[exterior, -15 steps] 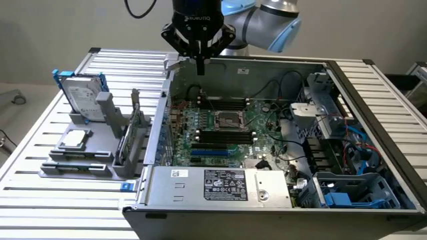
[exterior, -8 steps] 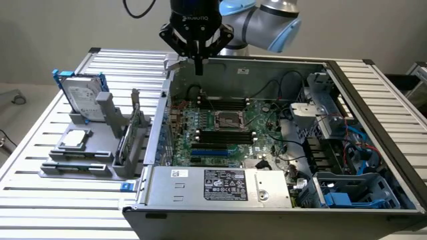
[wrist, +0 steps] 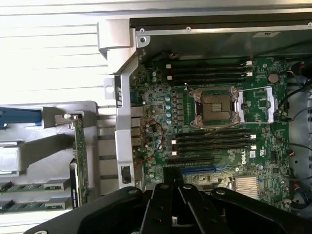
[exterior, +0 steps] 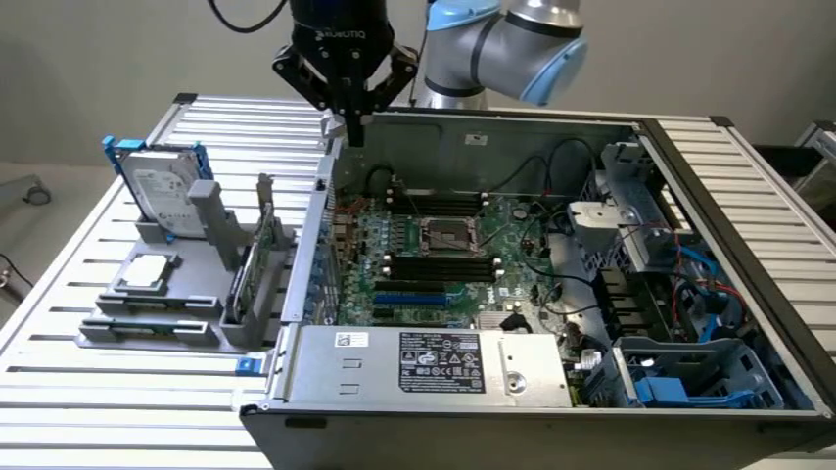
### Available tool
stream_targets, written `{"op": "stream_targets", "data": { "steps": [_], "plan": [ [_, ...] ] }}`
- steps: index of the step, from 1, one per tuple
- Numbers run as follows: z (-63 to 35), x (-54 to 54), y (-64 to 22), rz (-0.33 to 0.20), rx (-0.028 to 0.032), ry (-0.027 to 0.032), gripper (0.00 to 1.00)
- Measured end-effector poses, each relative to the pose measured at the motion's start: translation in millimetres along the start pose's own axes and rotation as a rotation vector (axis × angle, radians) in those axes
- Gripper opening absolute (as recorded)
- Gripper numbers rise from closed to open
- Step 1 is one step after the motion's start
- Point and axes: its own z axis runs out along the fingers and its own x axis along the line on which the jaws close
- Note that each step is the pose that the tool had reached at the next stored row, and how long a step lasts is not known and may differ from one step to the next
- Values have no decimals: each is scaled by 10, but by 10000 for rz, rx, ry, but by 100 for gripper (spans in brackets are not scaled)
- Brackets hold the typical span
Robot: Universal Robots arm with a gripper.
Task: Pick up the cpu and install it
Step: 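Reach for the cpu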
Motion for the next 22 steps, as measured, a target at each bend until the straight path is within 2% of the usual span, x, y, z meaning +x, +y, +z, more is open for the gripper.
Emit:
{"op": "stream_targets", "data": {
  "steps": [8,22],
  "plan": [
    [-7,365,-7,4,4,64,11],
    [2,1009,43,11,17,235,11]
  ]
}}
